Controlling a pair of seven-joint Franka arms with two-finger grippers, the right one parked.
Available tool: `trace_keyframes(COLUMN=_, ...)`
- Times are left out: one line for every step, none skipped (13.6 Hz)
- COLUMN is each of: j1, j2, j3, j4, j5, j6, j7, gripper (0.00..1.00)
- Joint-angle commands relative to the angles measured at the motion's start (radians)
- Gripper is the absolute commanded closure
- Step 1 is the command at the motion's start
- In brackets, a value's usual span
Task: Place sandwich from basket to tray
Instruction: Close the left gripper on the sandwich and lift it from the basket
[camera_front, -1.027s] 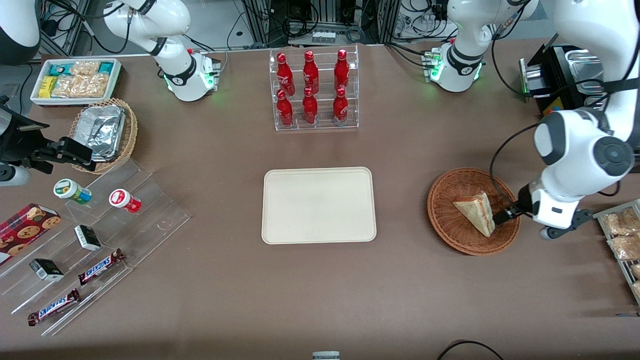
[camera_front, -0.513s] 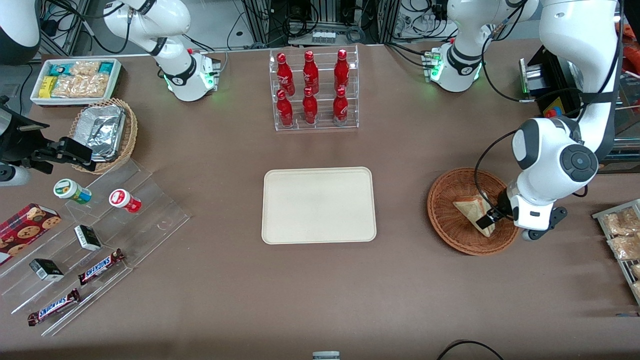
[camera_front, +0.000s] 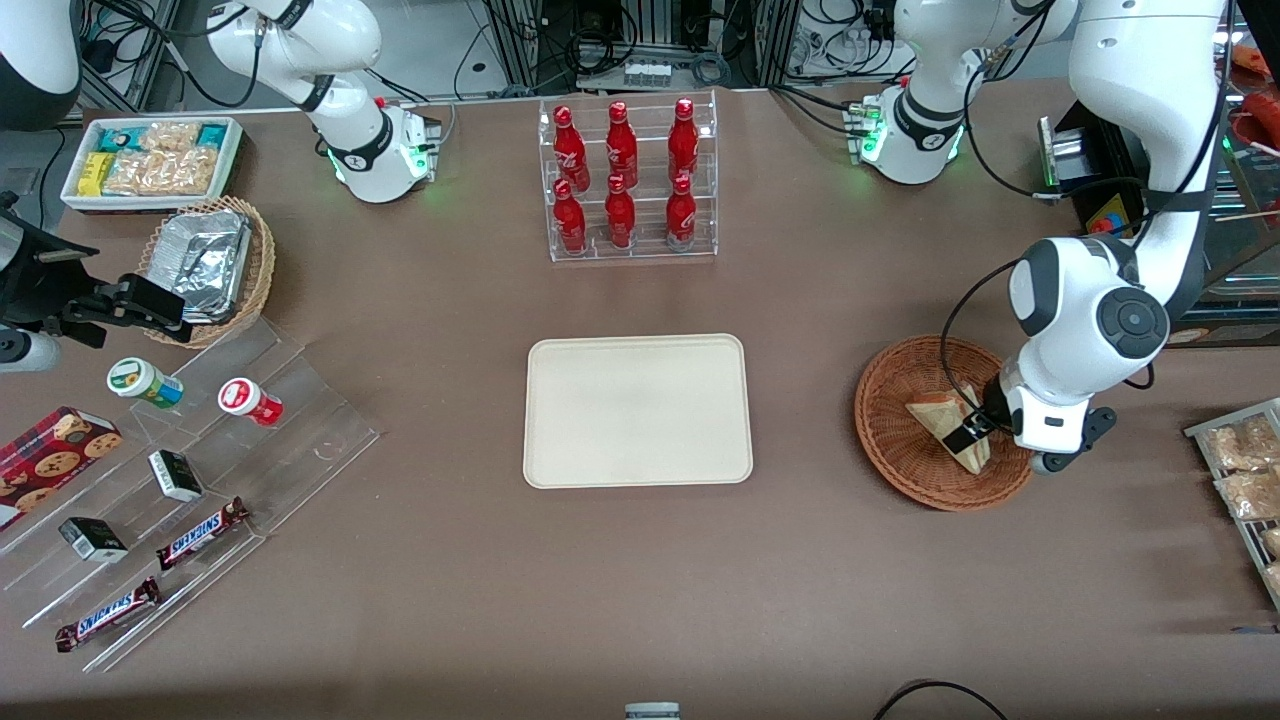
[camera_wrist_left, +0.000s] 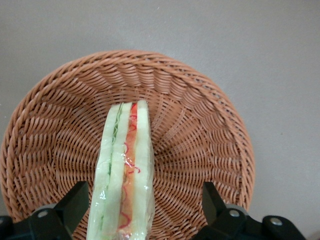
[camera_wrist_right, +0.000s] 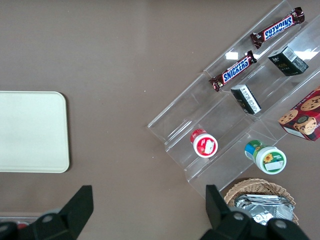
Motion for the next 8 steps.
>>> trace_keyframes(j1=-0.016, j2=0.004, j3=0.006, j4=-0.031, j5=0.009, j6=0.020, j7=-0.024, gripper=0.00)
trace_keyframes(j1=-0.016, j2=0.001, j3=0.006, j4=-0.037, j5=0.010, j6=0.020, j7=-0.025, gripper=0.00)
trace_keyframes(j1=-0.016, j2=0.004, j3=0.006, j4=-0.037, j5=0.009, j6=0.020, j7=-0.027, gripper=0.00)
trace_keyframes(j1=-0.016, j2=0.005, j3=0.006, j4=-0.038, j5=0.010, j6=0.020, j7=-0.036, gripper=0.00)
trace_keyframes(j1=-0.018, j2=0.007, j3=0.006, j4=-0.042, j5=0.010, j6=0.020, j7=-0.041, gripper=0.00)
trace_keyframes(j1=-0.018, j2=0.007, j3=0.006, j4=-0.043, j5=0.010, j6=0.020, j7=-0.044, gripper=0.00)
trace_keyframes(j1=-0.018, j2=0.008, j3=0.006, j4=-0.043, j5=0.010, j6=0.020, j7=-0.044, gripper=0.00)
trace_keyframes(j1=-0.018, j2=0.008, j3=0.006, j4=-0.045, j5=0.010, j6=0.020, j7=-0.044, gripper=0.00)
